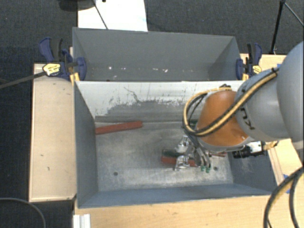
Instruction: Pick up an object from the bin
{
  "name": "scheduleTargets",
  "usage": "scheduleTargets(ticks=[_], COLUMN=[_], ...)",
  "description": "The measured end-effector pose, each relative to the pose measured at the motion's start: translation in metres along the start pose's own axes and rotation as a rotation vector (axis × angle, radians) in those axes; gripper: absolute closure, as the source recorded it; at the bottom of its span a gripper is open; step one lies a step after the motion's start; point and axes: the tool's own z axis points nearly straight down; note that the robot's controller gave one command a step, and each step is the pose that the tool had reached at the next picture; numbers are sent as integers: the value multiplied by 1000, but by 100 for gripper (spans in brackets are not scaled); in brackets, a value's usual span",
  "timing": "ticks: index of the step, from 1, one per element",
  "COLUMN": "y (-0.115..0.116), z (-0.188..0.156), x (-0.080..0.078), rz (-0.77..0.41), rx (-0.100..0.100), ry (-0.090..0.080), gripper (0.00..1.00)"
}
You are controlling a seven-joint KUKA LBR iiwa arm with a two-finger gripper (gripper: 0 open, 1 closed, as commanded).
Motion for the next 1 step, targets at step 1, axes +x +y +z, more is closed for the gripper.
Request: scheduleTargets(ticks=[1], y=[0], z=[-6], x=[0], rz=[1], rx=[2], ry=[6], gripper=[100])
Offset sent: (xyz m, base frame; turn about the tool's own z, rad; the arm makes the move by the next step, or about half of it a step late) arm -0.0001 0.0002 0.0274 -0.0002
